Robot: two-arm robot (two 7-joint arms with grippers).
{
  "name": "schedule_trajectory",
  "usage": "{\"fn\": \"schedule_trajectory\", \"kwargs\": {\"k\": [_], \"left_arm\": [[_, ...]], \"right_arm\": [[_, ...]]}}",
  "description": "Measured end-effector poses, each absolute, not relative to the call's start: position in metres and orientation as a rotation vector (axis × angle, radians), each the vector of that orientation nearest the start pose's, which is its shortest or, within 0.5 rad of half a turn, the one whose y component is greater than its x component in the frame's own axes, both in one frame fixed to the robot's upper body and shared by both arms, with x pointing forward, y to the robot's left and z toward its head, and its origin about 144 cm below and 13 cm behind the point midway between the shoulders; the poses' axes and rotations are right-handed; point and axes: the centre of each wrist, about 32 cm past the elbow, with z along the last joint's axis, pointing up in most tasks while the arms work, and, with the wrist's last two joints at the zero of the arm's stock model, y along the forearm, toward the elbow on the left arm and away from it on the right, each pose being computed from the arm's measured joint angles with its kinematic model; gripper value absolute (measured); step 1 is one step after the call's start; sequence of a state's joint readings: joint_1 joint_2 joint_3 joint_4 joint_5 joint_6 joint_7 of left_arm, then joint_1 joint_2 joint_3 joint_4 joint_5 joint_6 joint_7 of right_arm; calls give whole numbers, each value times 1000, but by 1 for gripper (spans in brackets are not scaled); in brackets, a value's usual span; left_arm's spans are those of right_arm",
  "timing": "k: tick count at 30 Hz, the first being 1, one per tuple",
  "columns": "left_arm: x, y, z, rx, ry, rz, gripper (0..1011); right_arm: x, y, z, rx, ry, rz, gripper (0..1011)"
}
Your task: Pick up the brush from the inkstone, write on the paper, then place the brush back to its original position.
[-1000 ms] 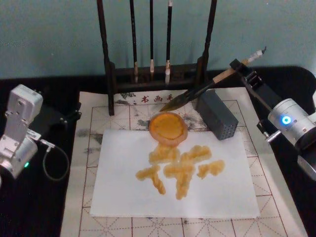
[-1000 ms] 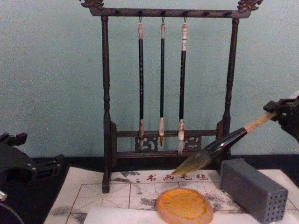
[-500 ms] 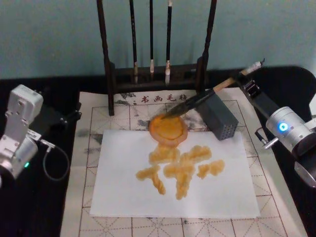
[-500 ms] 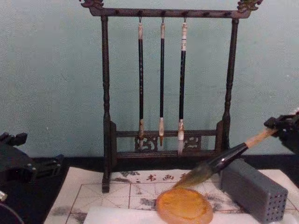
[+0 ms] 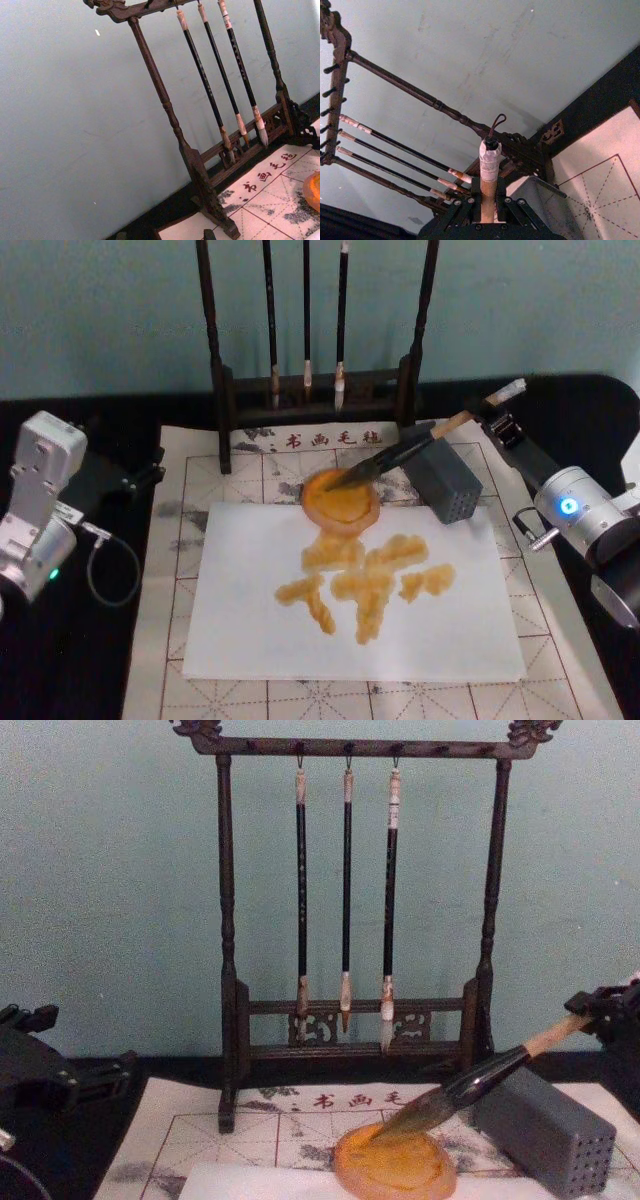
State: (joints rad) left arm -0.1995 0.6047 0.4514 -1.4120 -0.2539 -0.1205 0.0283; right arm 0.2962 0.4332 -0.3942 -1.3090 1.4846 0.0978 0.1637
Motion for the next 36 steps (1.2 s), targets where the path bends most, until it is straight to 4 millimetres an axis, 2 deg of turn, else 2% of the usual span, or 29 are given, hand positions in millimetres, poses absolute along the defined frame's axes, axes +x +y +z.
{"fn": "schedule_trajectory", "kwargs": {"k": [36], "left_arm": [[489, 310, 1140, 304, -285, 1248, 1001]], "right_arm": [[536, -261, 1139, 546, 892, -1122, 179]]}}
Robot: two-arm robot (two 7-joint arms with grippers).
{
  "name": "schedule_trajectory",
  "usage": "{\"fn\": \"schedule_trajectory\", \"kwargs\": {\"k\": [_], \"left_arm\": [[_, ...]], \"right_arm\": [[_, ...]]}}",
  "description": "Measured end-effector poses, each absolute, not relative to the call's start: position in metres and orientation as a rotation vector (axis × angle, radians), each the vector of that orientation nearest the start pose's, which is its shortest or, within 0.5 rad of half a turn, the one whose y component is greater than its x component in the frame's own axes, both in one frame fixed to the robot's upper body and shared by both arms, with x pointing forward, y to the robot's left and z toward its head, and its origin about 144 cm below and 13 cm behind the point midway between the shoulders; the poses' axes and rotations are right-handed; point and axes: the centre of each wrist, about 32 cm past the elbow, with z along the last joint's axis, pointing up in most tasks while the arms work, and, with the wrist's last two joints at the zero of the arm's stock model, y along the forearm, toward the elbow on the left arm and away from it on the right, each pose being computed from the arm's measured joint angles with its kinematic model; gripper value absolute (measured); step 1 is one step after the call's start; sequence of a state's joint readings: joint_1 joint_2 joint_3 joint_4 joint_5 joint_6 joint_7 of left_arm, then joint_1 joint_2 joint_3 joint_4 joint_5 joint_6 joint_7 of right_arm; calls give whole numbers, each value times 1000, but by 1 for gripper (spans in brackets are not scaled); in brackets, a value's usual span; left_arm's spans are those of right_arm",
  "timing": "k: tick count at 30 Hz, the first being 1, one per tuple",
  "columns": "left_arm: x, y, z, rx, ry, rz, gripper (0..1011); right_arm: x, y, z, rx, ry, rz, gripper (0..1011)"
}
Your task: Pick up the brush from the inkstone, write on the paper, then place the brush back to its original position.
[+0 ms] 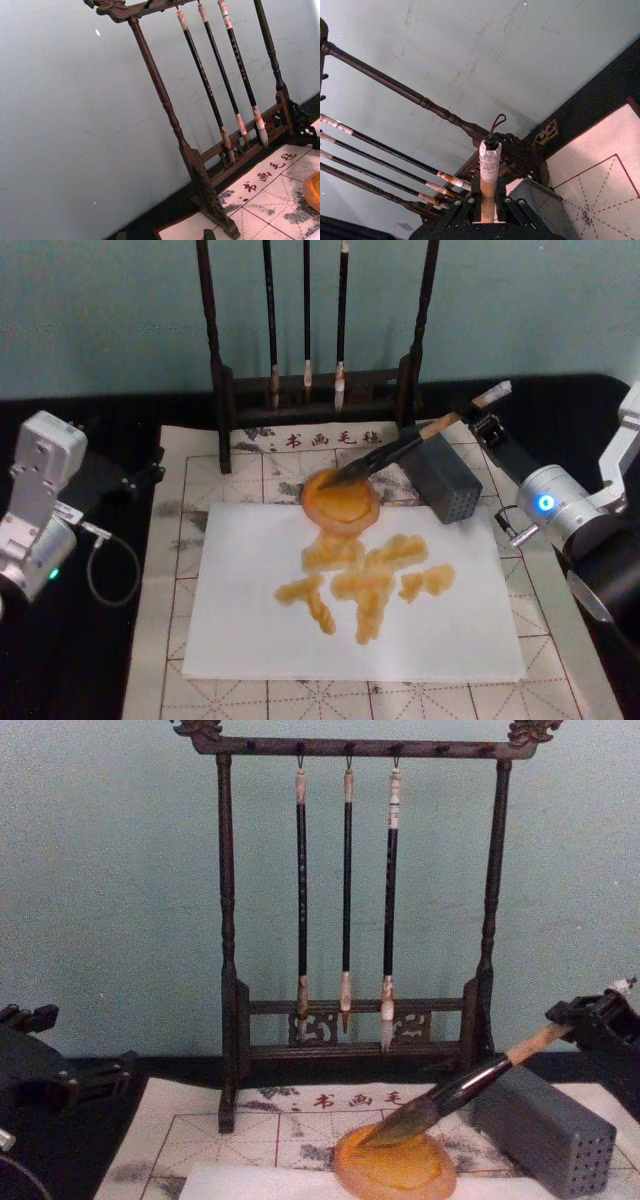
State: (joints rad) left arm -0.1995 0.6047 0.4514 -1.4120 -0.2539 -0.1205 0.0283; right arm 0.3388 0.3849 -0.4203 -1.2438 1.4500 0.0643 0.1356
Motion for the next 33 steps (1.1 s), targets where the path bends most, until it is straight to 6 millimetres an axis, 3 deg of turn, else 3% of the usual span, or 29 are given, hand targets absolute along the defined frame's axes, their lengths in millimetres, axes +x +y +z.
{"fn": "schedule_trajectory", "kwargs": {"k": [33], "left_arm": [[489, 310, 1140, 304, -285, 1248, 1001]], "right_arm": [[535, -260, 1137, 534, 901, -1131, 179]]}}
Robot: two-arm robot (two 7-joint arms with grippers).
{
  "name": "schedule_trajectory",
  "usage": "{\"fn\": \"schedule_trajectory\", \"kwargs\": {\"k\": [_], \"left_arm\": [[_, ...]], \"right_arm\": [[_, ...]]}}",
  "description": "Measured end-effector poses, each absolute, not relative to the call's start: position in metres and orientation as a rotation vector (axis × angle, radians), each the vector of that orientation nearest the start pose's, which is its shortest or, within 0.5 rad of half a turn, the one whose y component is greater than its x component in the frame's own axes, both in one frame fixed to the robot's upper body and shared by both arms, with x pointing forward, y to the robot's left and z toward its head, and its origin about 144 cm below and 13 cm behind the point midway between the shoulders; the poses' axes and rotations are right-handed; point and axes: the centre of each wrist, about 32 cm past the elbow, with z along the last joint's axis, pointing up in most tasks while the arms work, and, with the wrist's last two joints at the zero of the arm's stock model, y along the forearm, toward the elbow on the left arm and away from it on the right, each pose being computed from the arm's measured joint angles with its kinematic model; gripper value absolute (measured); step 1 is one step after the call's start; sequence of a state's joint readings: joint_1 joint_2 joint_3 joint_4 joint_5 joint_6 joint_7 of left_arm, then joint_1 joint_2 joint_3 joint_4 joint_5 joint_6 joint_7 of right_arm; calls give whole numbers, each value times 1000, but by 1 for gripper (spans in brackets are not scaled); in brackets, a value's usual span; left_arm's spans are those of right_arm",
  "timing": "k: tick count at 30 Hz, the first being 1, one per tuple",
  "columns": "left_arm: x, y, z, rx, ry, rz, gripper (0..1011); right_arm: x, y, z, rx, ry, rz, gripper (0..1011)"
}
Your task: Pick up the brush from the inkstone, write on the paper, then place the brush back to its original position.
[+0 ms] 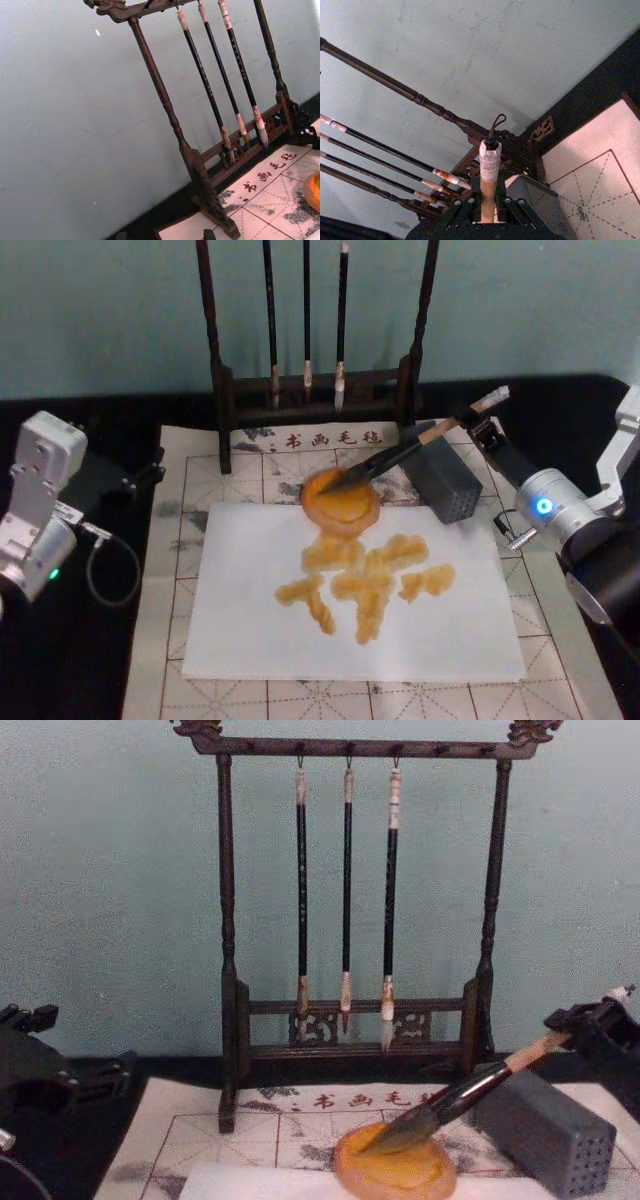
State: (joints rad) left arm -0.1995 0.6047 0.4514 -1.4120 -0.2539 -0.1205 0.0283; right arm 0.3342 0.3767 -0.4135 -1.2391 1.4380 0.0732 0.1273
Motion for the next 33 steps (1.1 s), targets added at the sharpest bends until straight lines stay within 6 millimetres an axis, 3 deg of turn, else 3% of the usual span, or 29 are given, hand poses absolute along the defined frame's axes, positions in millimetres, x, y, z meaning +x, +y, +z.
{"fn": "schedule_trajectory", "kwargs": {"k": [6, 15, 29, 33], "left_arm": [[489, 310, 1140, 305, -285, 1248, 1001], [489, 310, 1140, 304, -285, 1248, 1001], [489, 310, 1140, 304, -285, 1248, 1001], [489, 310, 1140, 304, -285, 1248, 1001]], "right_arm": [[535, -260, 1137, 535, 901, -1130, 261], [535, -260, 1137, 535, 901, -1129, 572], [535, -260, 1137, 536, 901, -1129, 972], [535, -260, 1137, 536, 901, -1129, 1000]]}}
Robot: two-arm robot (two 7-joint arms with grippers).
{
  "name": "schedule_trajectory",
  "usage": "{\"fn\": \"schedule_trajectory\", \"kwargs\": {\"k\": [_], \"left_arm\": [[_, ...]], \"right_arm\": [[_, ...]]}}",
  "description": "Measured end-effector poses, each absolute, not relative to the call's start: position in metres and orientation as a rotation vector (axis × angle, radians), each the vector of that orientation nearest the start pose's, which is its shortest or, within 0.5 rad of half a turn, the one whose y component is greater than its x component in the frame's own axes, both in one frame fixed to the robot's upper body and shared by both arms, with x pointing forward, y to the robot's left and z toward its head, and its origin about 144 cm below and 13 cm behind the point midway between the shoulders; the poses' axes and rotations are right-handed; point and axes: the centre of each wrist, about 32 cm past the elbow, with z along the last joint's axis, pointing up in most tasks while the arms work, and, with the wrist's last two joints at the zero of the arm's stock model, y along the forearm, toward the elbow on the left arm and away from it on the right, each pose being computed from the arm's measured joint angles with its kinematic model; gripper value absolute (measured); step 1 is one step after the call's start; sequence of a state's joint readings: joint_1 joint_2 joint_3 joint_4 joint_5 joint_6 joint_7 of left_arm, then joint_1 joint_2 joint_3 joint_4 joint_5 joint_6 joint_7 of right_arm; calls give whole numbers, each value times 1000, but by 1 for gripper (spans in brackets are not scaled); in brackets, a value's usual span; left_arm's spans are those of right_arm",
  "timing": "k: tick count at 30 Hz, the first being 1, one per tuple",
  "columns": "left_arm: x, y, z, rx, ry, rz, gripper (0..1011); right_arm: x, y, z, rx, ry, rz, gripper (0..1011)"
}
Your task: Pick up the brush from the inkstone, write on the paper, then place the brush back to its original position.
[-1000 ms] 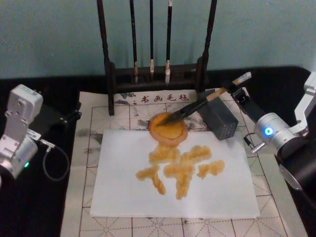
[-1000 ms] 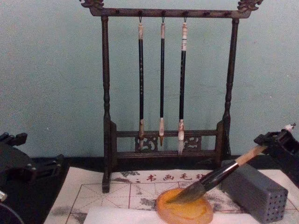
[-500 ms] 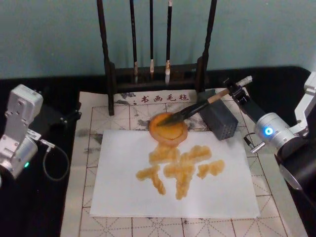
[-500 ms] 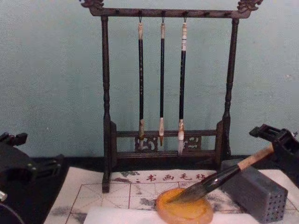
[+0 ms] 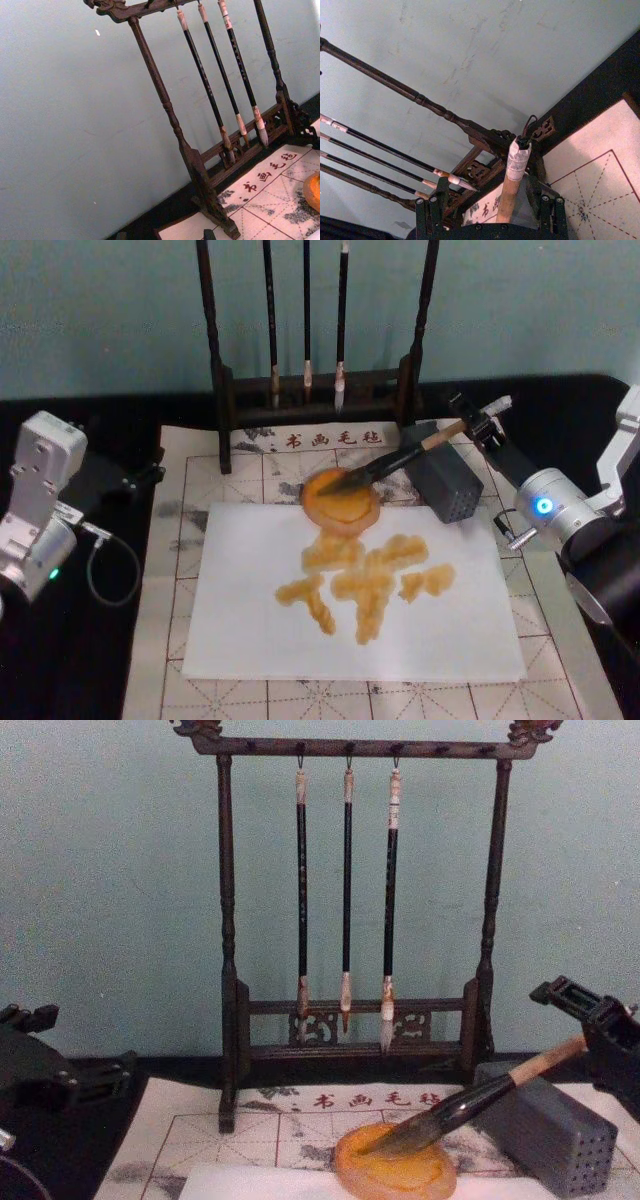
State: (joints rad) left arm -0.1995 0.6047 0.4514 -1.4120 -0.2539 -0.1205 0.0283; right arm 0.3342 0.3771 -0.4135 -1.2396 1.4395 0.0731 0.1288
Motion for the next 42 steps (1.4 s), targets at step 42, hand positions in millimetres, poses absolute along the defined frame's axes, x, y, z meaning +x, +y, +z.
{"fn": "schedule_trajectory", "kwargs": {"k": [42], "left_arm": [[489, 310, 1140, 304, -285, 1248, 1001]], "right_arm": [[473, -269, 1137, 436, 771, -1145, 1000]]}}
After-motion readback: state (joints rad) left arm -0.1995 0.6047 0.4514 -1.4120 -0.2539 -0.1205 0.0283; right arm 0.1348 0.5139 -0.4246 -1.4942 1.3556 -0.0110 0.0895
